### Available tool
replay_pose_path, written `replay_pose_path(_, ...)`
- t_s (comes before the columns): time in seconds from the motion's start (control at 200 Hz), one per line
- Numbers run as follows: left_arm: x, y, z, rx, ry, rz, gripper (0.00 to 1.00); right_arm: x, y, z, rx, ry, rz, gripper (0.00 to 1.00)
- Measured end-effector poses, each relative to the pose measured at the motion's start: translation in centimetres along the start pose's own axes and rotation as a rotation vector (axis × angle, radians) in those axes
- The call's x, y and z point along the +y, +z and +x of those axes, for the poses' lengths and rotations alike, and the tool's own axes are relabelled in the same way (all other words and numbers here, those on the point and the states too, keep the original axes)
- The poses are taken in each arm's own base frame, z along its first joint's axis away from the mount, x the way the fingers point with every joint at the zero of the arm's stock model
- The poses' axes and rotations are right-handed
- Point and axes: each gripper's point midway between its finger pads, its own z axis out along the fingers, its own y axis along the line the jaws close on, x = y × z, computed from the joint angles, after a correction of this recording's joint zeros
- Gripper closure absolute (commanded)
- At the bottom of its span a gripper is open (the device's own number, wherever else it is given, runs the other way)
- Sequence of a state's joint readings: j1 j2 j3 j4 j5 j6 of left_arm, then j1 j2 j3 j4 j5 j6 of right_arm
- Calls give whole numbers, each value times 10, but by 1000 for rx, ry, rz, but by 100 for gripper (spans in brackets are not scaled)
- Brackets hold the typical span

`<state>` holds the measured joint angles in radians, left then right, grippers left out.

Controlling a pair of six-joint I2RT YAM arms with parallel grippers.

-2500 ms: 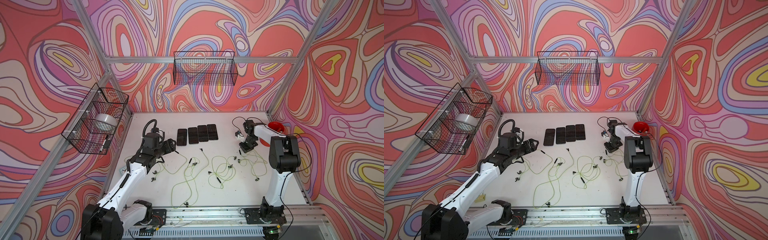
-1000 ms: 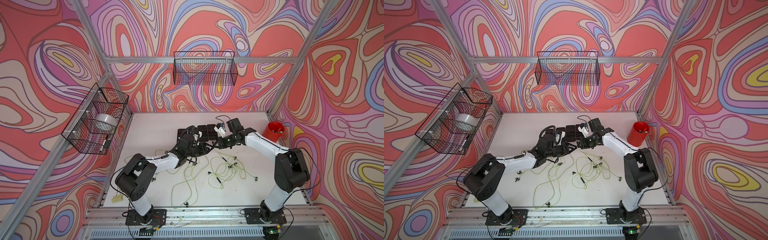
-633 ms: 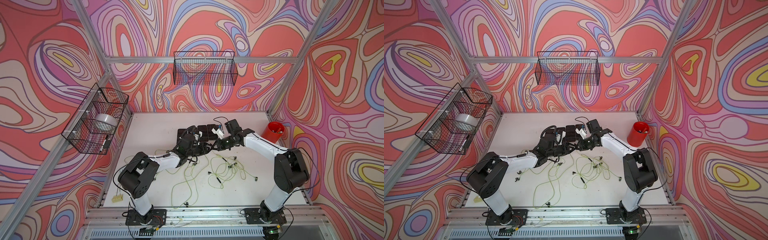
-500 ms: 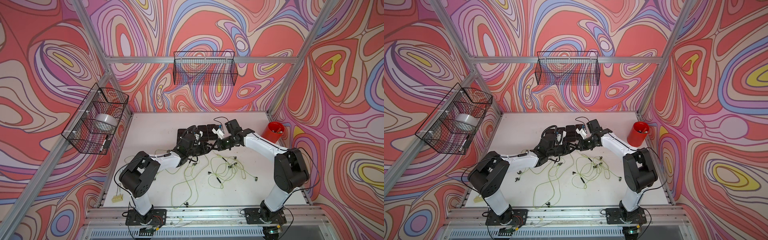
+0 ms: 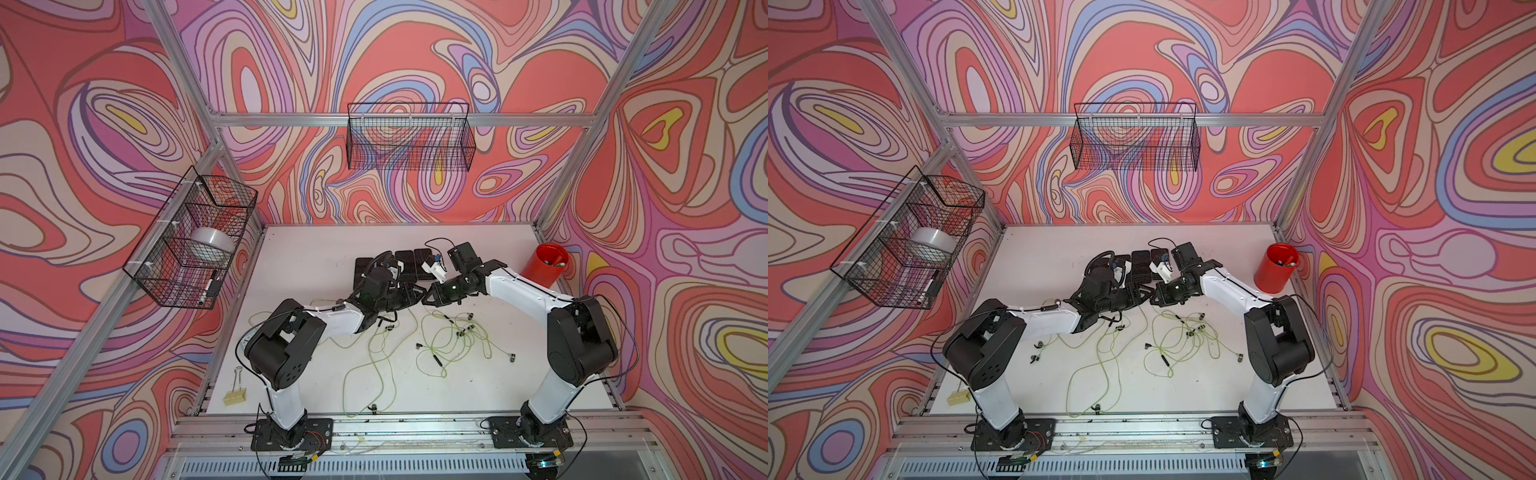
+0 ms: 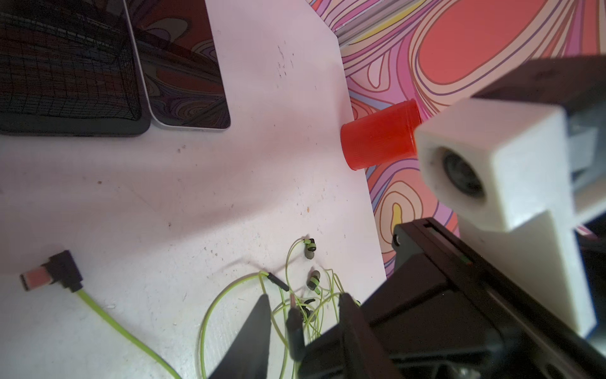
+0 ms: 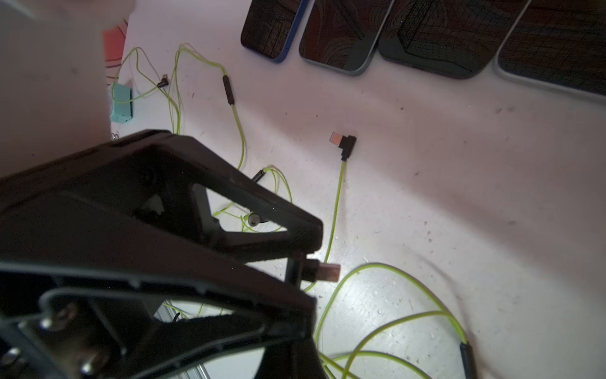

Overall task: Plug wired earphones into phones
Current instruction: Pick up the wired earphone from the center of the board.

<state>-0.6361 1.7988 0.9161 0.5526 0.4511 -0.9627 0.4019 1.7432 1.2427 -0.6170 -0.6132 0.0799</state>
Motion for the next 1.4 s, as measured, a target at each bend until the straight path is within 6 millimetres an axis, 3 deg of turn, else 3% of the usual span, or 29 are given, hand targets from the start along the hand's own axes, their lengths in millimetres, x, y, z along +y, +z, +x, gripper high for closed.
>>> replay_pose_path(0.18, 0, 3, -1, -6, -20, 12, 79, 3, 2, 3, 7, 0, -14, 100)
replay_pose_path(0.381, -1, 2, -2, -13, -26, 22, 66, 1, 2, 2, 3, 9, -4, 100)
replay_pose_path(0.616, 3, 2, 1, -9, -29, 15, 66, -2, 2, -2, -13, 10, 12, 100)
replay_pose_path(1.192, 6, 1, 5, 0, -33, 14, 99, -6, 1, -5, -24, 23, 41, 100)
replay_pose_path(1.397, 5, 0, 5, 2, -53, 64, 100, -10, -9, 0, -16, 9, 86, 73)
